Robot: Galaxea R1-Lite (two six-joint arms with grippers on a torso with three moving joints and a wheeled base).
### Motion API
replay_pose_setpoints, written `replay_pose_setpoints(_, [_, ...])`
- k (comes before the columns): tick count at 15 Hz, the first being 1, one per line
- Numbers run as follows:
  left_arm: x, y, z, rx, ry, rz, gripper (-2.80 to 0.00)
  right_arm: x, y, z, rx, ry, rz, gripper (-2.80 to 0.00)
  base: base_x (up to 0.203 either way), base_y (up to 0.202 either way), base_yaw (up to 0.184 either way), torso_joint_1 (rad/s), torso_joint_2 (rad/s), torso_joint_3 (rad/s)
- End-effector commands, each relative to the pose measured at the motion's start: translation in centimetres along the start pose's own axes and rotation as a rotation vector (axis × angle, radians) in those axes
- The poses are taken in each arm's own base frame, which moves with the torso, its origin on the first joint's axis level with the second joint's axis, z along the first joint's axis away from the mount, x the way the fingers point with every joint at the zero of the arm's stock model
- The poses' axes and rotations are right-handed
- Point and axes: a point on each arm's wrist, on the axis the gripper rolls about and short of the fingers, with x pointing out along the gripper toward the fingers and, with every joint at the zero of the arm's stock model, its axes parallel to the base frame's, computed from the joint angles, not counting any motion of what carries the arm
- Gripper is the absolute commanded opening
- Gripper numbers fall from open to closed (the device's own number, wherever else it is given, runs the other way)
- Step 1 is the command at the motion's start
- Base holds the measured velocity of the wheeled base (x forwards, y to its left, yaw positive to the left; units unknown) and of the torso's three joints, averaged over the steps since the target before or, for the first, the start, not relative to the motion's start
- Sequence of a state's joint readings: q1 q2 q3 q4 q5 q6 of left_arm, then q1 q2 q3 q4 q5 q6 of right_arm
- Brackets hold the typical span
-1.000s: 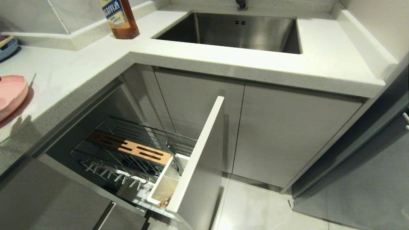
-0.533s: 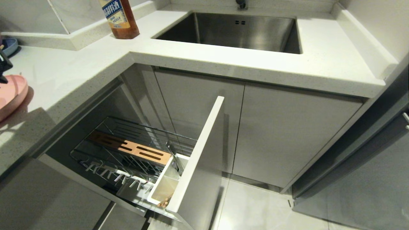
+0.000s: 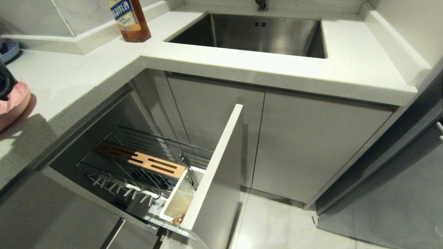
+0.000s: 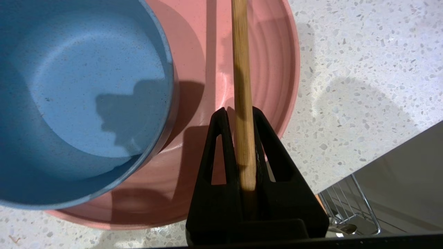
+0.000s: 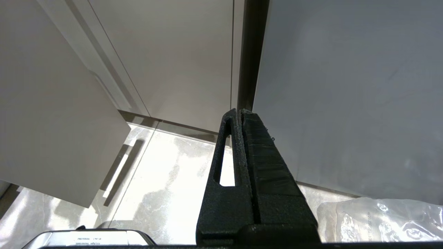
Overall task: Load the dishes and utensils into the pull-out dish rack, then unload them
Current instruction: Take the chopsticks out of the cupboard
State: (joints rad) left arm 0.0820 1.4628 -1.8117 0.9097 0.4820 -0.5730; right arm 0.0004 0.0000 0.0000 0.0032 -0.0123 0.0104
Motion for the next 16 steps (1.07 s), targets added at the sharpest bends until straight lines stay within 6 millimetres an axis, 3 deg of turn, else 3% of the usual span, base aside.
replay_pose_setpoints(1, [0.3,0.1,-0.1,-0.001,0.009,0.014,-2.8,0.0,0.0,-0.1,0.0,0.003,0.001,-2.8,0.0,0.0,0.0,0.0,0.0,0.0])
replay_pose_setpoints(10, [2.1,0.2,-0.9,-0.055,0.003,0.036,-2.8,0.0,0.0,-0.1,0.0,0.002,0.001,-2.8,0.0,0.0,0.0,0.0,0.0,0.0])
replay_pose_setpoints(16, [2.2,0.5,-0.8,-0.066,-0.009,0.043,-2.8,0.0,0.0,0.0,-0.001,0.001,0.001,-2.8,0.0,0.0,0.0,0.0,0.0,0.0])
